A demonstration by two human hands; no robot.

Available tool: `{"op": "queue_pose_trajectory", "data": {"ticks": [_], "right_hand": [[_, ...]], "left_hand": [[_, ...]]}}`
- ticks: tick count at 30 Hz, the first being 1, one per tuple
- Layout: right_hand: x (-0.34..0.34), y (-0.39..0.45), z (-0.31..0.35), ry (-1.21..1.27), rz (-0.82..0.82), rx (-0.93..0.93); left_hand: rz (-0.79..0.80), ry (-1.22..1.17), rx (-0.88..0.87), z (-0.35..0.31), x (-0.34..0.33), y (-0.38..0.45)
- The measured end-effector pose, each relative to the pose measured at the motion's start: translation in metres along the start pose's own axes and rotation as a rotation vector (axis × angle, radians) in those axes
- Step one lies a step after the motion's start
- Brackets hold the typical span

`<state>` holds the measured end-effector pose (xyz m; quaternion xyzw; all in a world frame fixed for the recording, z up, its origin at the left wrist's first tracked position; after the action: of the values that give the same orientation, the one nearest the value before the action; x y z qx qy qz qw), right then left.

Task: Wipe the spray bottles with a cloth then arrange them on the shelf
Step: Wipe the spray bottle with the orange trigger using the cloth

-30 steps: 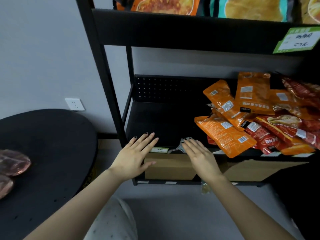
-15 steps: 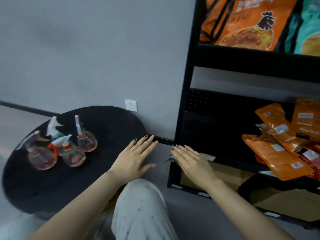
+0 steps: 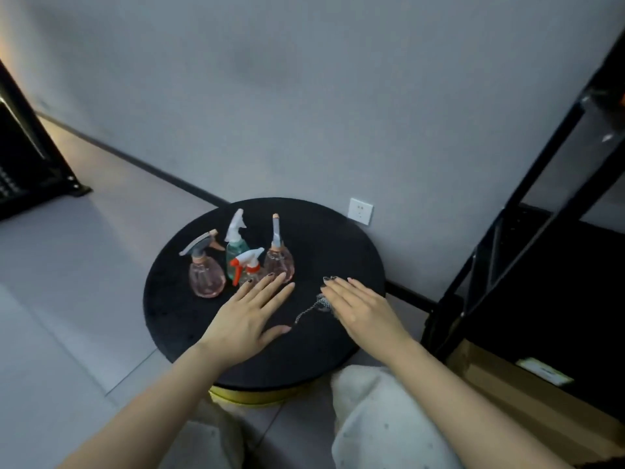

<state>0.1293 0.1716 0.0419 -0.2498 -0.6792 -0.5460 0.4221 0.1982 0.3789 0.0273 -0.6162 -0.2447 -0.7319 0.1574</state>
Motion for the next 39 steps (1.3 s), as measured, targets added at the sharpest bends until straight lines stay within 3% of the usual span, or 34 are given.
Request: {"op": "queue_pose_trajectory", "data": {"ticks": [6, 12, 21, 28, 39], "right_hand": [[-0.065, 0.038, 0.018, 0.112, 0.058, 0.033], [-0.117, 0.056, 0.021, 0.160, 0.146, 0.042], [-0.151, 0.065, 0.020, 0.207, 0.185, 0.021], [-0.153, 0.068, 0.022, 0.229, 0.202, -0.015], [-0.126, 0.069, 0.007, 0.302, 0.249, -0.213]], "left_hand": [[0.051, -0.027, 0.199, 0.054, -0.044, -0.010], [-0.071, -0.250, 0.483, 0.099, -0.073, 0.010], [-0.292, -0.962, 0.849, 0.122, -0.110, 0.047], [-0.443, -1.156, 0.936, 0.127, -0.124, 0.055], [-0.493, -1.115, 0.946, 0.125, -0.102, 0.049]]}}
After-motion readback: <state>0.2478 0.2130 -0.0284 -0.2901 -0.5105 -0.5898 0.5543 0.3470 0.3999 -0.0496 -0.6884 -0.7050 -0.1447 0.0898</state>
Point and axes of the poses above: each hand's wrist, its own y-axis towards the middle knuckle, its own x-axis out of the back of the hand, z = x × y, the point moved 3 cm from there along y, towards the middle knuckle, and after that the axes turned 8 degrees about -x, right-handed, at the moved point
